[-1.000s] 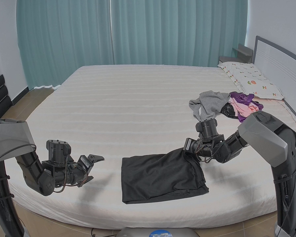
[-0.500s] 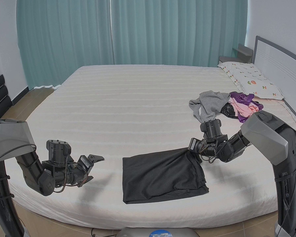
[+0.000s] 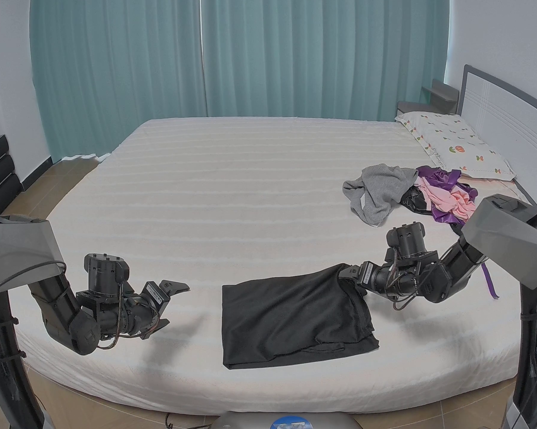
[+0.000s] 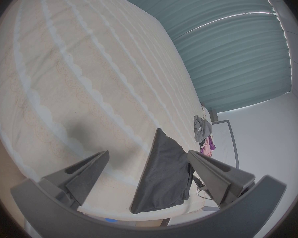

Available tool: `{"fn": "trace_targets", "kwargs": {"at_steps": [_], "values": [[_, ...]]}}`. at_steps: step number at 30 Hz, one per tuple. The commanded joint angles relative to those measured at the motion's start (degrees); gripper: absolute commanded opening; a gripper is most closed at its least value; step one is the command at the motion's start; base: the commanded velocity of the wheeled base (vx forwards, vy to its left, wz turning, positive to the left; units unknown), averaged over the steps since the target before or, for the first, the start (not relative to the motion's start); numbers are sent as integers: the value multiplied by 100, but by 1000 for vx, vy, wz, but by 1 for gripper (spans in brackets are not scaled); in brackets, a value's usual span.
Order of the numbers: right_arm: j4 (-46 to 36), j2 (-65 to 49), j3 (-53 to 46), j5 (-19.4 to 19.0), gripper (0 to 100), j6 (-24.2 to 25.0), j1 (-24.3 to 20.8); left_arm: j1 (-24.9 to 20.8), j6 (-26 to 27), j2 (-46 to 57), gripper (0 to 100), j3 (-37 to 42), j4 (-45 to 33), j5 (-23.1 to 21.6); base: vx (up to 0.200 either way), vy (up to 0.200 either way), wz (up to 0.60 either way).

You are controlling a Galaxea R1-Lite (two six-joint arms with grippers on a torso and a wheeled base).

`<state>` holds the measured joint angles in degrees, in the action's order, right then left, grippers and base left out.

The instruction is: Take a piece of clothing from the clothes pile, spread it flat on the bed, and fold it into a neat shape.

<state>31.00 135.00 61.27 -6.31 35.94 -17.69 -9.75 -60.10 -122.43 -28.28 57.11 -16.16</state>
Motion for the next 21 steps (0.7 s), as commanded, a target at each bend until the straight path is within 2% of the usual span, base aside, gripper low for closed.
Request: {"fn": "trace_targets", "kwargs": {"at_steps": [1,3,4,7,14,21], "values": [[1154,-844,-1776,-643,100,-17,64,0,-2,-9,100,7,2,-1,0,0,0],[1251,-870,-1882,-687,100,-25,55,0,-2,-9,100,7,2,8,0,0,0],[2042,-923,-2576,-845,100,-96,-15,0,-2,-9,100,25,10,8,0,0,0],[2543,-747,-2910,-880,100,-122,-7,0,7,-9,100,16,10,8,0,0,0],[2833,-431,-3086,-1074,100,-122,-50,0,7,-9,100,7,2,8,0,0,0],[3070,-264,-3024,-1074,100,-131,-94,0,-2,-18,100,-2,2,8,0,0,0]]}}
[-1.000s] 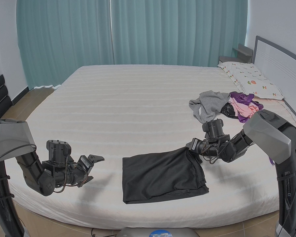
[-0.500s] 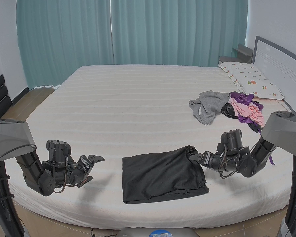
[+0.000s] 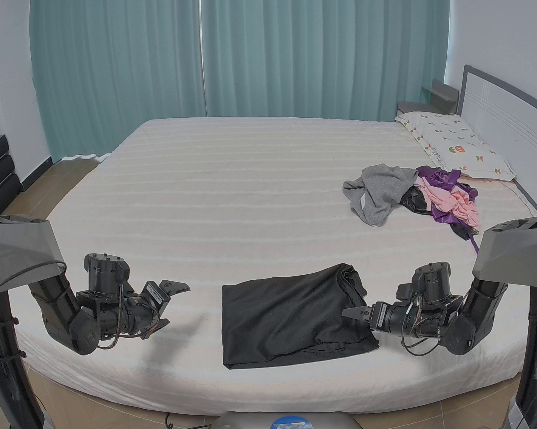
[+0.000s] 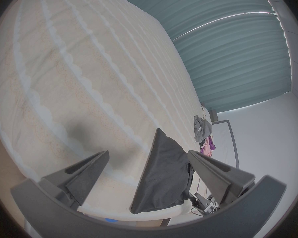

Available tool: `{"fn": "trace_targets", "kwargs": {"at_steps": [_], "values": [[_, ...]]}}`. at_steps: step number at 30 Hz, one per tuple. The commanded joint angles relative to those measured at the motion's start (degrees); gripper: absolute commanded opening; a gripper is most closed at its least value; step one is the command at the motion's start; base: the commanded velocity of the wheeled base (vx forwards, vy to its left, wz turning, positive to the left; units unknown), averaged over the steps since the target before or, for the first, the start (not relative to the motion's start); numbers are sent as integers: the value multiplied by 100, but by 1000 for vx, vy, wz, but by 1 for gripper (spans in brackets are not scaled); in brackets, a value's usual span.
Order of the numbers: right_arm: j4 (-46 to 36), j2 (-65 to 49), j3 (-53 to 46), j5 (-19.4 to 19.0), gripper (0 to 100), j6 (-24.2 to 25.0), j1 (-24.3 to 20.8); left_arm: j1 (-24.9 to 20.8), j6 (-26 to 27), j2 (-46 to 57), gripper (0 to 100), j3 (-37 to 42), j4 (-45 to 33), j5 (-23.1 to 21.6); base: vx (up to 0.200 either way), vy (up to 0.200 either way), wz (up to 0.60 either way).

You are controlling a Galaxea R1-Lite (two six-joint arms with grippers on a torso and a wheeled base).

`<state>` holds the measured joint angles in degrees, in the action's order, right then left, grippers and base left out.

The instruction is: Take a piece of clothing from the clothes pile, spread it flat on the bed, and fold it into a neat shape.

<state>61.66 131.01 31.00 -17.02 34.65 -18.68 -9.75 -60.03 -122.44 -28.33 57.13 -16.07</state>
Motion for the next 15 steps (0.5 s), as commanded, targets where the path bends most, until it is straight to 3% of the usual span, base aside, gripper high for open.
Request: {"fn": "trace_targets", "kwargs": {"at_steps": [1,2,3,7,15], "values": [[4,135,2,-3,100,-10,4,0,-9,-17,100,3,0,-2,0,0,0],[-5,135,-24,-3,100,-37,4,0,0,-8,100,12,9,-2,0,0,0],[-14,161,-50,-12,0,-98,-4,0,-9,-8,100,3,0,-2,0,0,0],[-22,161,-138,14,0,-362,13,0,-9,-8,100,12,0,-2,0,0,0],[13,-392,-578,-12,0,-388,110,0,-9,-8,100,12,0,-2,0,0,0]]}}
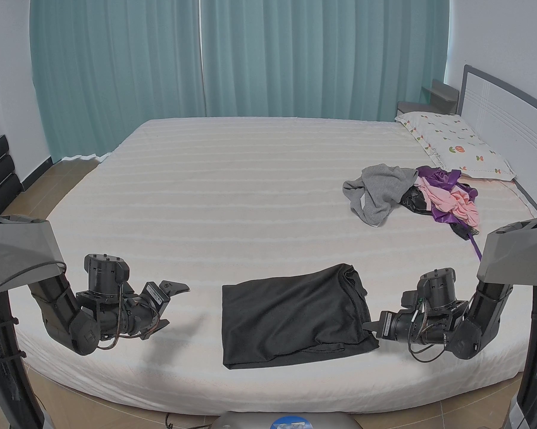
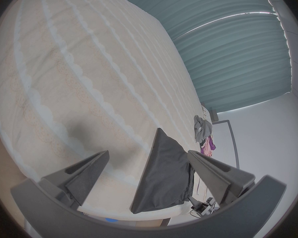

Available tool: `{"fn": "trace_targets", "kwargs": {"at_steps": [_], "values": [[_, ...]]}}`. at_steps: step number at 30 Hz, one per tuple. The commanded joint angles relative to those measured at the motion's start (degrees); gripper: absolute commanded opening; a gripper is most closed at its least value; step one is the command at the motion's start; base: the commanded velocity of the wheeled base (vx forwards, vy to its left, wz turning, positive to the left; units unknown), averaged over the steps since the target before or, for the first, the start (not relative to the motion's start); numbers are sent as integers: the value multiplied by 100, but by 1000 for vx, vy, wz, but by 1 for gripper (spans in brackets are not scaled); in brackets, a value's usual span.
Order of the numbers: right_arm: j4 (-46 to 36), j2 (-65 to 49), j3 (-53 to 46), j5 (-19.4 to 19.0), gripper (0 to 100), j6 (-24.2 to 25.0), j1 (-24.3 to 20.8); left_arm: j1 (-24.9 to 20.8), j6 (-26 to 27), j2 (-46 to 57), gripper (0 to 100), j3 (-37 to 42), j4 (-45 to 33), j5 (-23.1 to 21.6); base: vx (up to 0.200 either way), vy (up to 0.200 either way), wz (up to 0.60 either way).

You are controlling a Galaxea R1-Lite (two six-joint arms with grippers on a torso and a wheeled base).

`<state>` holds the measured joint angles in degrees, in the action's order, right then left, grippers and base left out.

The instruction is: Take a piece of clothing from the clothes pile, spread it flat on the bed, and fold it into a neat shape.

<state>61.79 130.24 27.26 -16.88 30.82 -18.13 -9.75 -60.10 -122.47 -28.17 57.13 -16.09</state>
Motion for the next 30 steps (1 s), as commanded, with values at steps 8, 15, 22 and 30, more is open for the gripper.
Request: {"fn": "trace_targets", "kwargs": {"at_steps": [8,15,22,30], "values": [[-1,-649,-722,-500,0,-190,363,0,-2,-14,100,-13,0,1,0,0,0],[-9,-588,-827,-579,0,-340,398,0,-2,-14,100,-13,0,1,0,0,0],[-71,-500,-880,-597,0,-630,503,0,-2,-14,100,-13,0,1,0,0,0],[8,-482,-757,-588,100,-726,530,0,-2,-14,100,-13,0,1,0,0,0]]}}
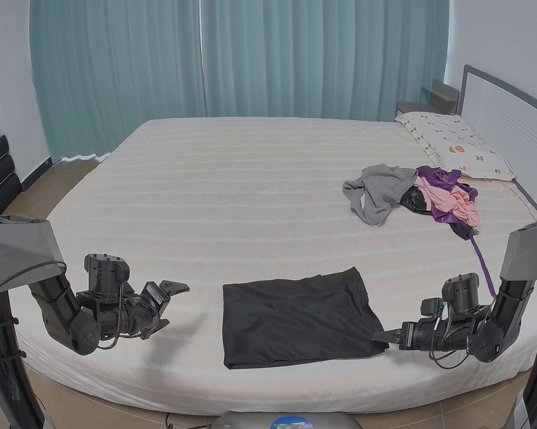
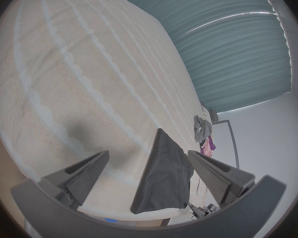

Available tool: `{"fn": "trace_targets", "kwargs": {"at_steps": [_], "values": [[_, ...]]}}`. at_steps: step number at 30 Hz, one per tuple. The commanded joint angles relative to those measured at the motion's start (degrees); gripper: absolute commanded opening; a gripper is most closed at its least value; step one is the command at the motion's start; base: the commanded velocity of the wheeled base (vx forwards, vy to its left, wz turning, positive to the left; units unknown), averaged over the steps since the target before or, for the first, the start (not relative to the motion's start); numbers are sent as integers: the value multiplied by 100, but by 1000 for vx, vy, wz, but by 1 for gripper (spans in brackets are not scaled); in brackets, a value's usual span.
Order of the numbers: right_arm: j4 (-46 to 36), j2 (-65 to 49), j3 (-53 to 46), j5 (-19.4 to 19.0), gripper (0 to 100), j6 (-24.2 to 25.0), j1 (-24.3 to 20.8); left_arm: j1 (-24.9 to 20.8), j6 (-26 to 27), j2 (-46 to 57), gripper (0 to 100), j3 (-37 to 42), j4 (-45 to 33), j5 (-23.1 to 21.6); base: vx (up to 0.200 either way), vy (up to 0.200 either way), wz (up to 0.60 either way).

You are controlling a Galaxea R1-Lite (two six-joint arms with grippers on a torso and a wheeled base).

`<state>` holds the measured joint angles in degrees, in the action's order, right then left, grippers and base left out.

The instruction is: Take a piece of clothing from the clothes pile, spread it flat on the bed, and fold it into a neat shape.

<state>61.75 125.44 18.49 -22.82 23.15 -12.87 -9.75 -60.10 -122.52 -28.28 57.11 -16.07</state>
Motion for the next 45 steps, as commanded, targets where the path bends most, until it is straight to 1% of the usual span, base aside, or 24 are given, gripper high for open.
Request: {"fn": "trace_targets", "kwargs": {"at_steps": [1,4,5,6,7,8,9,11,14,19,22,24,26,28,45], "values": [[13,-28,242,32,100,58,4,0,-2,-9,100,-11,2,-2,0,0,0],[-13,-28,524,50,100,111,4,0,-2,0,100,-11,2,-2,0,0,0],[-66,103,893,67,100,331,-13,0,-2,-9,100,-2,2,7,0,0,0],[-57,244,1086,76,100,445,-31,0,-2,-9,100,-2,2,-2,0,0,0],[-57,270,1113,85,100,454,-31,0,-2,-9,100,-2,2,-2,0,0,0],[-66,481,1464,181,100,541,-40,0,-2,-9,100,-2,2,-2,0,0,0],[-75,534,1596,234,100,550,-40,0,-2,-9,100,-2,2,7,0,0,0],[-224,789,2167,419,100,568,-49,0,-2,-9,100,-2,2,-2,0,0,0],[-602,1026,2844,480,100,621,-84,0,-2,-9,100,-2,2,7,0,0,0],[-822,1299,3714,542,100,1042,-233,0,-2,-9,100,-2,2,7,0,0,0],[-927,1492,4048,542,100,1051,-303,0,-2,-9,100,-2,2,7,0,0,0],[-1165,1554,4285,542,100,1051,-312,0,-2,-9,100,-2,2,7,0,0,0],[-1578,1580,4593,542,100,1060,-330,0,-2,0,100,7,2,7,0,0,0],[-1683,1615,4707,551,100,1051,-330,0,-2,-9,100,7,2,7,0,0,0],[-1745,1659,4866,586,100,998,-312,0,-2,-9,100,-2,2,7,0,0,0]]}}
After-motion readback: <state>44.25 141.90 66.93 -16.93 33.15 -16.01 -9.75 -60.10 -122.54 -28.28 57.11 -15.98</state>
